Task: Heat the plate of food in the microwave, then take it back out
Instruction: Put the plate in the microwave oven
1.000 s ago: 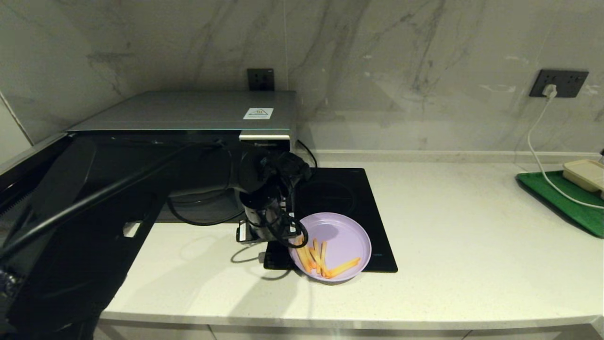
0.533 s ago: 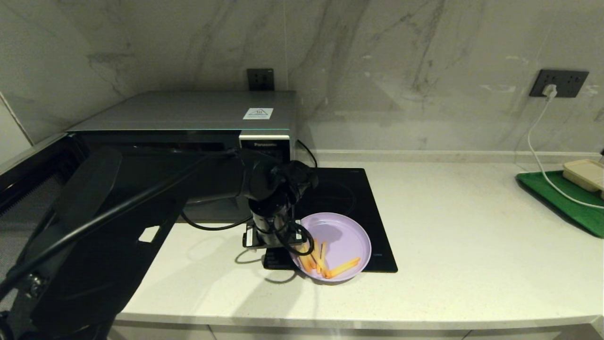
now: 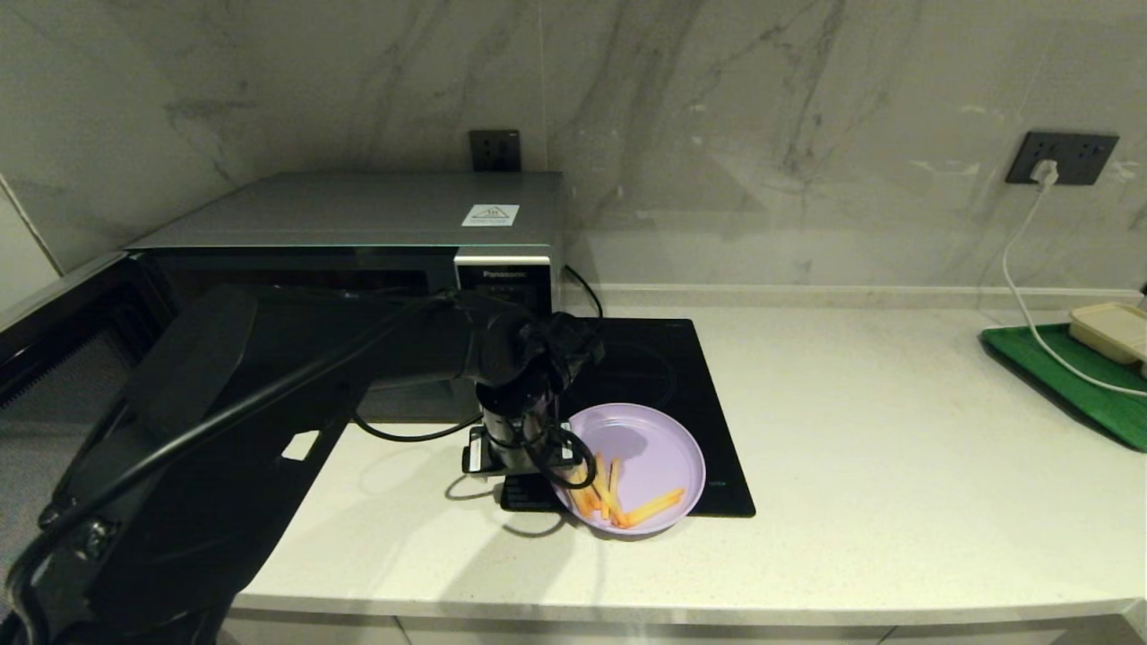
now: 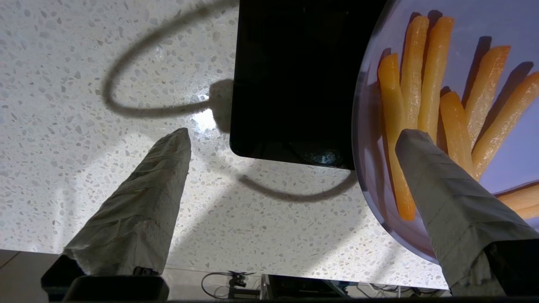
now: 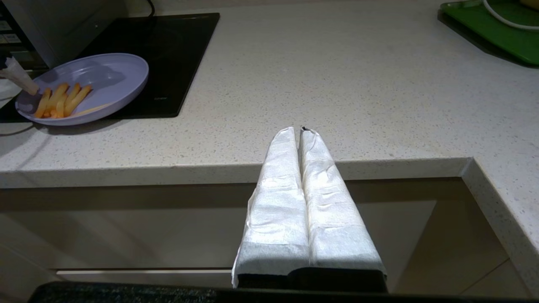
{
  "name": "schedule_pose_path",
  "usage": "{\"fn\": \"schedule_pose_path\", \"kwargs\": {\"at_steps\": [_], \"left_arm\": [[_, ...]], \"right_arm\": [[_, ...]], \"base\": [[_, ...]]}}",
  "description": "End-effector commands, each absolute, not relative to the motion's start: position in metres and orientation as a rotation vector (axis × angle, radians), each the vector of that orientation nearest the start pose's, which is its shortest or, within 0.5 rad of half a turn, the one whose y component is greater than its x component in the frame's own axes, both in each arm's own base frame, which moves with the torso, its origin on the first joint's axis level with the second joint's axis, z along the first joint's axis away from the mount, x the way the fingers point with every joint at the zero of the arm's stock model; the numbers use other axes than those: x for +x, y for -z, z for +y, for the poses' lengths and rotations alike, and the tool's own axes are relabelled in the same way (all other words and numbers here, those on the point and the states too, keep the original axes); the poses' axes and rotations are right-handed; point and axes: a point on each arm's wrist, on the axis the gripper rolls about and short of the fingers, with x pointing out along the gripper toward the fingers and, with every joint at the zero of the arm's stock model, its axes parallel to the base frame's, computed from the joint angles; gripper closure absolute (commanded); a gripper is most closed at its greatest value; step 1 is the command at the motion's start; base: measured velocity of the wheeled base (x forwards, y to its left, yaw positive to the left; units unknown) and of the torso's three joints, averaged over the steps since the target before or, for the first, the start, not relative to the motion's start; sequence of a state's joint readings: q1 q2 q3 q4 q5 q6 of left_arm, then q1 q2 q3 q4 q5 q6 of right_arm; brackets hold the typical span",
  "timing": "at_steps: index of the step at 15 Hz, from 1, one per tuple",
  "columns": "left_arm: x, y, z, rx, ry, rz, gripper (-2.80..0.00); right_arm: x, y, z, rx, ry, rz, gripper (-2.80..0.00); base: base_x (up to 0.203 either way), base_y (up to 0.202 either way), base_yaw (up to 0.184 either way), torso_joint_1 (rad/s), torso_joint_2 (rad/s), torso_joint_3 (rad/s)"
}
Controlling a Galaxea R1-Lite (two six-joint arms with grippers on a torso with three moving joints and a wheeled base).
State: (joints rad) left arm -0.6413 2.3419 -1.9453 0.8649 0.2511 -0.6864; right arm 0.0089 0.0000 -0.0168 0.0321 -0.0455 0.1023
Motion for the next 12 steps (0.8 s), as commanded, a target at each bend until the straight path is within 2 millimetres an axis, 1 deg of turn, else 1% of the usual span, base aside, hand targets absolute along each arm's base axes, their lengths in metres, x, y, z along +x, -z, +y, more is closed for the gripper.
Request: {"fn": "schedule_pose_path", "kwargs": {"at_steps": [1,4,8,10,12], "left_arm": [[0.3487,-0.1179,-0.2525,-0.056,-0.075,1.181,-2.80],[0.3500,-0.1120,-0.2534,-0.049,-0.082,1.191,-2.80],[0.3504,-0.1151,-0.2473,-0.039,-0.118,1.181,-2.80],[0.3514,-0.1114,-0.2476,0.007,-0.171,1.141,-2.80],[0.3498,-0.1106,-0.2503,0.010,-0.168,1.139,-2.80]], "right_arm": [[-0.0241,-0.0768,-0.0013,0.102,0.038,0.013,0.00],[-0.0241,-0.0768,-0.0013,0.102,0.038,0.013,0.00],[-0.0241,-0.0768,-0.0013,0.102,0.038,0.013,0.00],[-0.0241,-0.0768,-0.0013,0.102,0.038,0.013,0.00],[-0.0241,-0.0768,-0.0013,0.102,0.038,0.013,0.00]], "base": [[0.000,0.000,0.000,0.000,0.00,0.000],[0.000,0.000,0.000,0.000,0.00,0.000],[0.000,0.000,0.000,0.000,0.00,0.000],[0.000,0.000,0.000,0.000,0.00,0.000],[0.000,0.000,0.000,0.000,0.00,0.000]]}}
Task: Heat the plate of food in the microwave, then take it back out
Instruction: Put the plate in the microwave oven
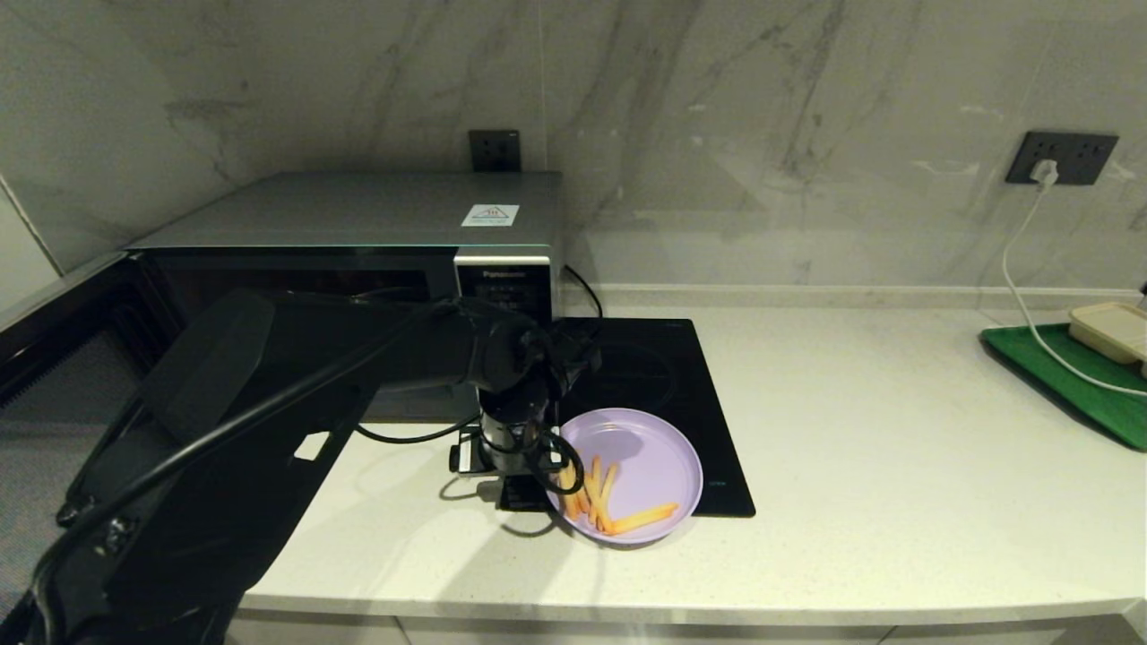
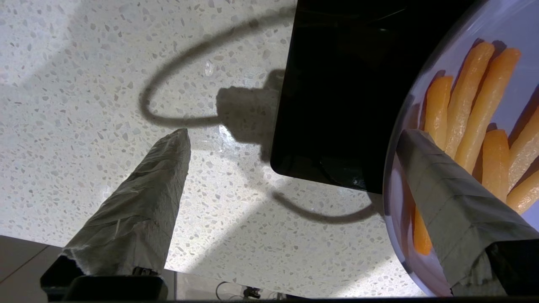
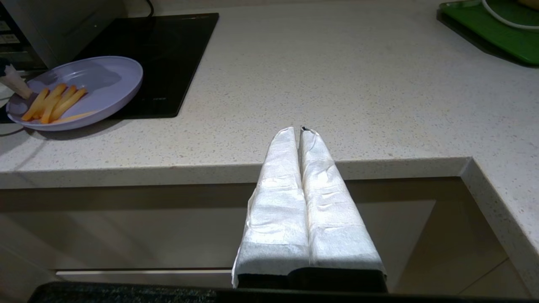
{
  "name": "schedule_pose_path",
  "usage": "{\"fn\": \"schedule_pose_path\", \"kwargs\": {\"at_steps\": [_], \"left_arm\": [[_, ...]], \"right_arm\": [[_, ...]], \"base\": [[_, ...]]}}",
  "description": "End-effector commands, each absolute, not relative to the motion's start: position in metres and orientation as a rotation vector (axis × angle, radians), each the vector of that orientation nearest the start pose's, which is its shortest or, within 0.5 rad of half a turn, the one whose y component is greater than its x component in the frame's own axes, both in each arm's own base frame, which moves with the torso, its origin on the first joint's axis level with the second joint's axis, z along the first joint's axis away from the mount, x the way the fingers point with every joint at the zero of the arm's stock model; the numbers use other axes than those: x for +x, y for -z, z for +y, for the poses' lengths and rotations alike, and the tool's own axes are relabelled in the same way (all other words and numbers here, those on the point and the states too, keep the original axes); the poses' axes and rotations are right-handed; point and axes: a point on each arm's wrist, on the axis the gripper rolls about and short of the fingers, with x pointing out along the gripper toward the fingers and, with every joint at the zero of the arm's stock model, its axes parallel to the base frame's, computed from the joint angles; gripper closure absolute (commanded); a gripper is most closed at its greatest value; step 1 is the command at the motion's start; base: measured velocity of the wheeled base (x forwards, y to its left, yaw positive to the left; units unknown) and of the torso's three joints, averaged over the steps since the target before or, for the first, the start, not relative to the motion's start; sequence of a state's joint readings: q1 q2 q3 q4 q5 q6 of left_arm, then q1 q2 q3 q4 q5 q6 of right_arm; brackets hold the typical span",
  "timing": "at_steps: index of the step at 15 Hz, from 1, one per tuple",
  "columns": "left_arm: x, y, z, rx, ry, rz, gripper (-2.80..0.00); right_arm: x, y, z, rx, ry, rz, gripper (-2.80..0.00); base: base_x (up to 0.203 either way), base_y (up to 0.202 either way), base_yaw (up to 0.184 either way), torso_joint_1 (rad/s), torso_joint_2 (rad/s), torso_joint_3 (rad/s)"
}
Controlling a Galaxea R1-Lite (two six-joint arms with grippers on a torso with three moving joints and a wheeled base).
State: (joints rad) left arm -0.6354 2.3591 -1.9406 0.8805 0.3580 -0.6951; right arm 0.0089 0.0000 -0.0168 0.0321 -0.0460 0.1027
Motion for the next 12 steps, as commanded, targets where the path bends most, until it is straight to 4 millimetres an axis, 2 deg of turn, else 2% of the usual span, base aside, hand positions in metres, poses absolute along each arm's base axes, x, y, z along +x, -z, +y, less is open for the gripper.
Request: {"fn": "schedule_pose_path", "kwargs": {"at_steps": [1,12], "left_arm": [[0.3500,-0.1100,-0.2504,0.014,-0.168,1.140,-2.80],[0.3510,-0.1063,-0.2563,0.027,-0.137,1.130,-2.80]], "right_arm": [[-0.0241,-0.0768,-0.0013,0.102,0.038,0.013,0.00],[-0.0241,-0.0768,-0.0013,0.102,0.038,0.013,0.00]], "base": [[0.000,0.000,0.000,0.000,0.00,0.000],[0.000,0.000,0.000,0.000,0.00,0.000]]}}
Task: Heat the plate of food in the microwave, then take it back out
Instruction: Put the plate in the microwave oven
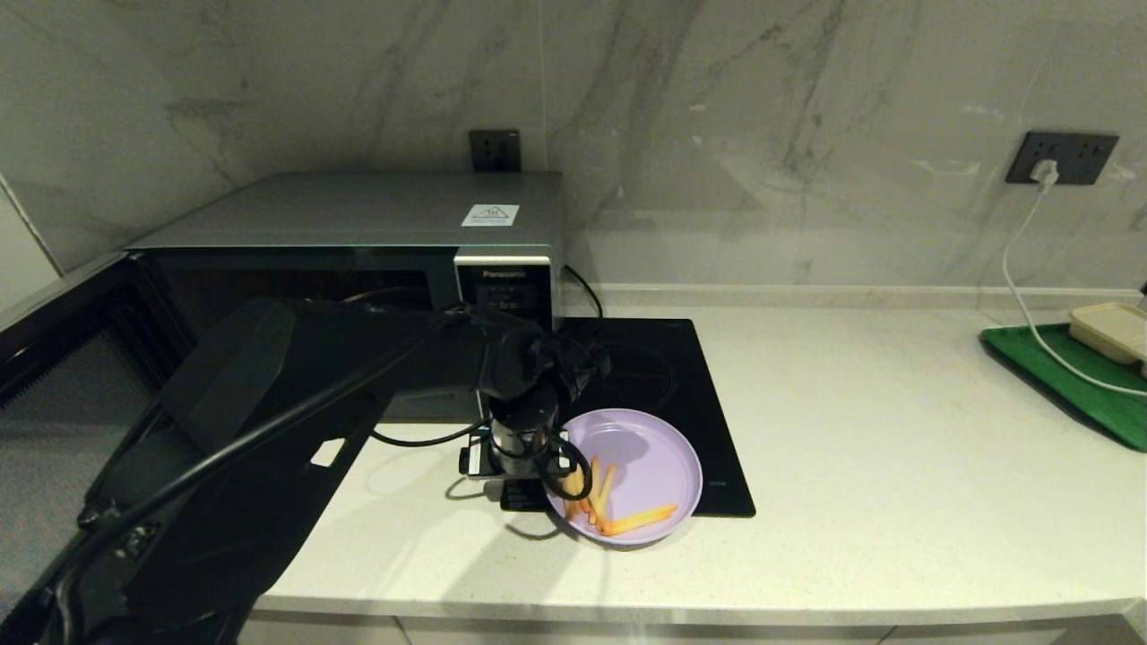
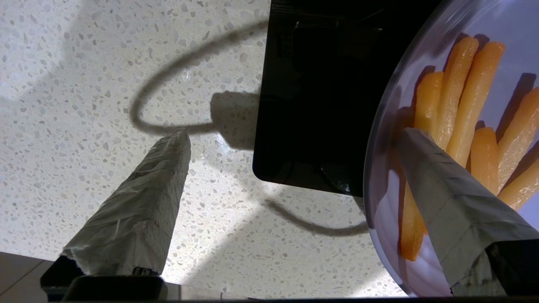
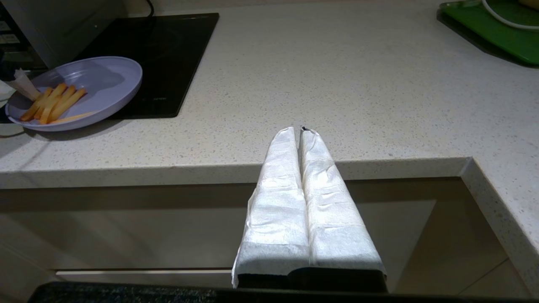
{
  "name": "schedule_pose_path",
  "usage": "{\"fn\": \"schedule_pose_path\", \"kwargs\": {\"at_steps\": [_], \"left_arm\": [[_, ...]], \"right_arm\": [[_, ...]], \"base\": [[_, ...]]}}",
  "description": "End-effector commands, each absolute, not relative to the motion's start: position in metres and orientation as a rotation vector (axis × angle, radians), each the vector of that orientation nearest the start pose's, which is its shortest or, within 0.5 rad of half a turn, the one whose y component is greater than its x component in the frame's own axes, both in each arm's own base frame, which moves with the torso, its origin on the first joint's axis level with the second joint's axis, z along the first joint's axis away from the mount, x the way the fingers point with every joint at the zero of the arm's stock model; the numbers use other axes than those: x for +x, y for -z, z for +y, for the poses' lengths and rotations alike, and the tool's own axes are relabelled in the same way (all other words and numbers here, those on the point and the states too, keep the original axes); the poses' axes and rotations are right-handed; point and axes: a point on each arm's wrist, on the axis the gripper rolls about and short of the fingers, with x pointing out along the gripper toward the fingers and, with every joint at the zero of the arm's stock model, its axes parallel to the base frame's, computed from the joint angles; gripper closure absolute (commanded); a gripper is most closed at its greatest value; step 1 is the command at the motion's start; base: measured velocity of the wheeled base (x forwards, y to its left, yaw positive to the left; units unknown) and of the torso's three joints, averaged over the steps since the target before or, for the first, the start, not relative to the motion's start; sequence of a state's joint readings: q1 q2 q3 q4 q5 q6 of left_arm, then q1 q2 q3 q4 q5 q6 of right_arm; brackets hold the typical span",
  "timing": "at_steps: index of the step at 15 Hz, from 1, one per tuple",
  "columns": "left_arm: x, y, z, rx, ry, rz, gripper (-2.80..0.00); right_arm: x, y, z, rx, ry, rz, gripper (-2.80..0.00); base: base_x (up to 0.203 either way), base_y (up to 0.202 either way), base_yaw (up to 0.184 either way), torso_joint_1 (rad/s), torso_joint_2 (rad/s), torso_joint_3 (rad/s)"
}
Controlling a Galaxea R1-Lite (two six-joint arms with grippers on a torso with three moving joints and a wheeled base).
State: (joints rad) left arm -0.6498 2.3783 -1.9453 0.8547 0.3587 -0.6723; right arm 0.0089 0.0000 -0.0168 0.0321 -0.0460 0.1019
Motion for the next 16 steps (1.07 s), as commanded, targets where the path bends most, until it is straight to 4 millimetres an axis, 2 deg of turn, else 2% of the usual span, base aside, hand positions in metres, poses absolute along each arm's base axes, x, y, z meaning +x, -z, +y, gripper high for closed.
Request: {"fn": "schedule_pose_path", "kwargs": {"at_steps": [1,2,3,16], "left_arm": [[0.3509,-0.1071,-0.2562,0.026,-0.137,1.129,-2.80],[0.3508,-0.1077,-0.2561,0.025,-0.136,1.128,-2.80],[0.3512,-0.1077,-0.2556,0.022,-0.139,1.128,0.00],[0.3487,-0.1031,-0.2575,0.030,-0.137,1.149,0.00]], "right_arm": [[-0.0241,-0.0768,-0.0013,0.102,0.038,0.013,0.00],[-0.0241,-0.0768,-0.0013,0.102,0.038,0.013,0.00],[-0.0241,-0.0768,-0.0013,0.102,0.038,0.013,0.00],[-0.0241,-0.0768,-0.0013,0.102,0.038,0.013,0.00]], "base": [[0.000,0.000,0.000,0.000,0.00,0.000],[0.000,0.000,0.000,0.000,0.00,0.000],[0.000,0.000,0.000,0.000,0.00,0.000],[0.000,0.000,0.000,0.000,0.00,0.000]]}}
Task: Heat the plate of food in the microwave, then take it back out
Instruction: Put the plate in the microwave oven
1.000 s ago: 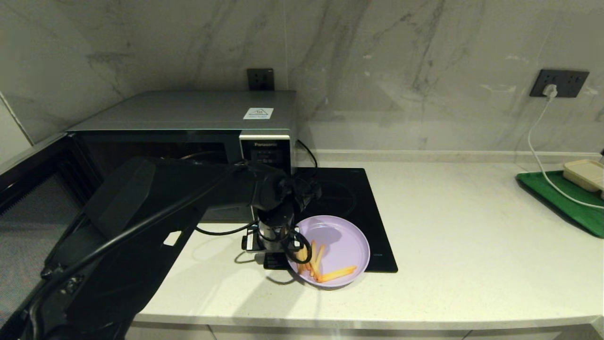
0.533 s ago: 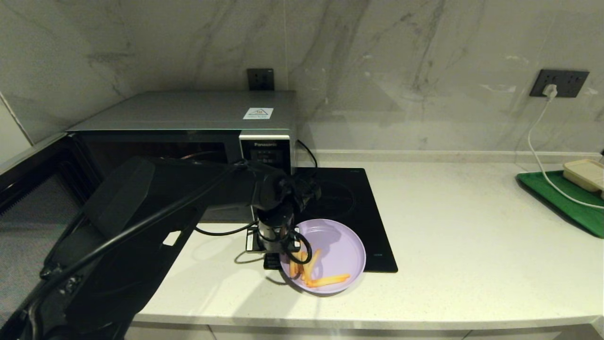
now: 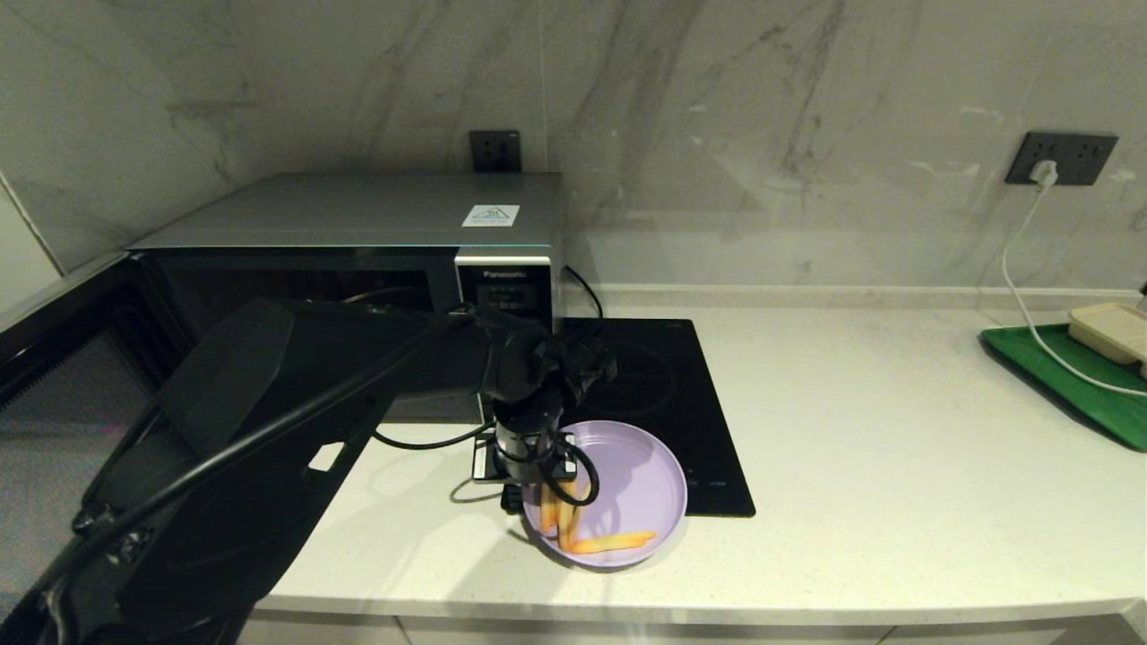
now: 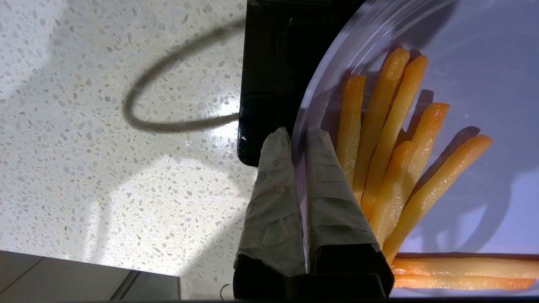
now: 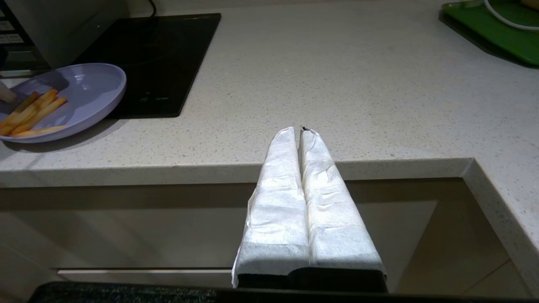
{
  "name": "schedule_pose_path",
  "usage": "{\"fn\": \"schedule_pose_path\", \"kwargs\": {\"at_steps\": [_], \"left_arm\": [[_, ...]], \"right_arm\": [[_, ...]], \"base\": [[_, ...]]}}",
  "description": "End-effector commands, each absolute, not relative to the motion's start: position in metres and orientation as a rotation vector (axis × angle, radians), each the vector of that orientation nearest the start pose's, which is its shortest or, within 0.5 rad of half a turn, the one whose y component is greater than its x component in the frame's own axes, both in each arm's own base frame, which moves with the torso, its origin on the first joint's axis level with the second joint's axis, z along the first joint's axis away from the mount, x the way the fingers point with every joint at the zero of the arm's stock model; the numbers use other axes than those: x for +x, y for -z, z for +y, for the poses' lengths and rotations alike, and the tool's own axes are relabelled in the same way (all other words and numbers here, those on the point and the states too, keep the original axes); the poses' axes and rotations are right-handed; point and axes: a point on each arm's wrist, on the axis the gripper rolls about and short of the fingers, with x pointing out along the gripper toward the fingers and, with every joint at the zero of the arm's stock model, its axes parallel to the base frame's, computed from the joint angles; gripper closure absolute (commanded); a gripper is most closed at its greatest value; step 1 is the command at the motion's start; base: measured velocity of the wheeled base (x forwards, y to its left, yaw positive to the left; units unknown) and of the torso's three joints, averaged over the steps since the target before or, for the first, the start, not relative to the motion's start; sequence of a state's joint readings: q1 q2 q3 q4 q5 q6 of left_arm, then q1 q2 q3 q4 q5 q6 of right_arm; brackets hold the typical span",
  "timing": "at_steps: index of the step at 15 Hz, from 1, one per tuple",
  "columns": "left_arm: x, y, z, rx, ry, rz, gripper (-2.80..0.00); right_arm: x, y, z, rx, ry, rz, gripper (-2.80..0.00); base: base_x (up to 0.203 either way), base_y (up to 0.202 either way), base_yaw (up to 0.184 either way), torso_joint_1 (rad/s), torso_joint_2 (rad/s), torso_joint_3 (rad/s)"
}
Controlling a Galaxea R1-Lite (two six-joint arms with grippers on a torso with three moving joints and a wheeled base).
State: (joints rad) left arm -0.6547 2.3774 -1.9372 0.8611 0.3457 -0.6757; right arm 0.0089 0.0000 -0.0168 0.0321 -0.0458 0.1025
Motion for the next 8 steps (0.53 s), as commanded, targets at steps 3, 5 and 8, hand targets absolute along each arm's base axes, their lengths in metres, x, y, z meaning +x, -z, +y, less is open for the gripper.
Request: {"fn": "schedule_pose_path", "kwargs": {"at_steps": [3,5,8], "left_arm": [[0.348,-0.109,-0.255,0.007,-0.141,1.140,0.00],[0.342,-0.119,-0.251,-0.025,-0.142,1.155,0.00],[0.334,-0.132,-0.244,-0.062,-0.149,1.164,0.00]], "right_arm": [[-0.024,-0.077,-0.001,0.102,0.038,0.013,0.00],[-0.024,-0.077,-0.001,0.102,0.038,0.013,0.00],[-0.024,-0.077,-0.001,0.102,0.038,0.013,0.00]], "base": [[0.000,0.000,0.000,0.000,0.00,0.000],[0.000,0.000,0.000,0.000,0.00,0.000],[0.000,0.000,0.000,0.000,0.00,0.000]]}}
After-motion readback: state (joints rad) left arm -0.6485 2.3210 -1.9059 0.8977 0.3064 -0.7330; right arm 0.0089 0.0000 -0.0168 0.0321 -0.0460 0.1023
